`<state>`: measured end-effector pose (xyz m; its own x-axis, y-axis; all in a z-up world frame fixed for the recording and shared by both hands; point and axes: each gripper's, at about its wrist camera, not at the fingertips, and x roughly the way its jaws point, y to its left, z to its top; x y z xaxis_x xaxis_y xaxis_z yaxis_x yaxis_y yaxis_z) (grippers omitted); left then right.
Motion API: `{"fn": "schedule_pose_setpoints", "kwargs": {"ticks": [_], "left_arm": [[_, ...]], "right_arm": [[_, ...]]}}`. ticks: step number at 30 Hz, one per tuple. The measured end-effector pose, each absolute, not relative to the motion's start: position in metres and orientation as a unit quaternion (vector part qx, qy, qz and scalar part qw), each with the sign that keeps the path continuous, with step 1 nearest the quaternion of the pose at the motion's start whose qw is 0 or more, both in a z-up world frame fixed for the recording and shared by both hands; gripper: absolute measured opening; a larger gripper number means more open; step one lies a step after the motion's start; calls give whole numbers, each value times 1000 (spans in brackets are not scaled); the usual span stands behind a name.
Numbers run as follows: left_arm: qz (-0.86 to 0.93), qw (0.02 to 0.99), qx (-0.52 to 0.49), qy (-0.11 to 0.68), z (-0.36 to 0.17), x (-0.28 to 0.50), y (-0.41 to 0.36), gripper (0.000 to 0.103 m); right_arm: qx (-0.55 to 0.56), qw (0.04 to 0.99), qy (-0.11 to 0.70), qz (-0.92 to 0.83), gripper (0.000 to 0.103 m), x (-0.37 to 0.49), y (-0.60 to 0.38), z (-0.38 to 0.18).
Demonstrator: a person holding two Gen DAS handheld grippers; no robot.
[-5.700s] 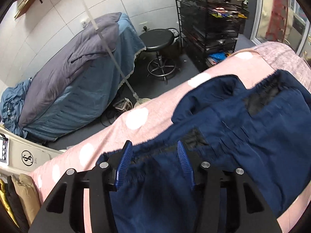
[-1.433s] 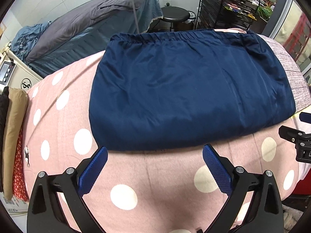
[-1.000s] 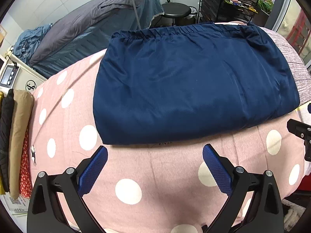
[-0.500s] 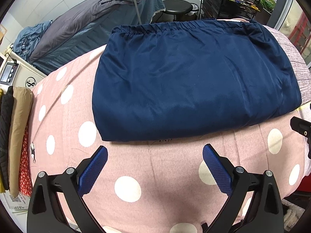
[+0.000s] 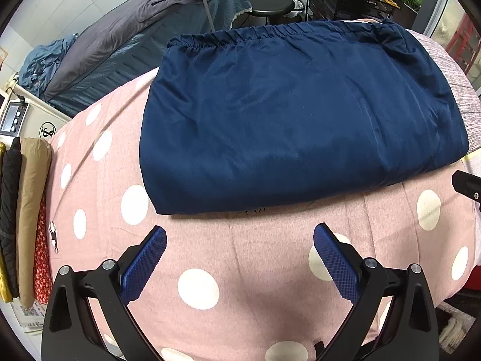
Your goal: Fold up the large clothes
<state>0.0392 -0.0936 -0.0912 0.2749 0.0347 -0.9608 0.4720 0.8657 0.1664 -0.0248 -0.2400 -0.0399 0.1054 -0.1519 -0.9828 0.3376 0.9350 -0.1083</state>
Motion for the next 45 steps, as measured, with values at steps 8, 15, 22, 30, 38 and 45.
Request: {"fn": "schedule_pose_setpoints", "kwargs": {"ticks": [8,15,22,30,38,45], "left_arm": [[-142,769,216,584,-90,39,-94,96],[-141,770,215,584,-91,39,-94,96],[-145,767,226,583,-91,40,-97,96],[-143,763,224,590,-92,42,-101,96],[-142,774,206,581,-88,41,-97,96],[-138,771,217,582,-89,42,-100,96]], "right_arm": [[74,742,646,-166,93,-25,-241,-39],[73,740,648,-164,93,-25,-240,-42],[73,740,648,-165,93,-24,-242,-42],[62,742,646,-168,93,-22,-239,-40],[63,742,647,-167,93,-21,-238,-41],[63,740,648,-168,93,-22,-237,-43]]}}
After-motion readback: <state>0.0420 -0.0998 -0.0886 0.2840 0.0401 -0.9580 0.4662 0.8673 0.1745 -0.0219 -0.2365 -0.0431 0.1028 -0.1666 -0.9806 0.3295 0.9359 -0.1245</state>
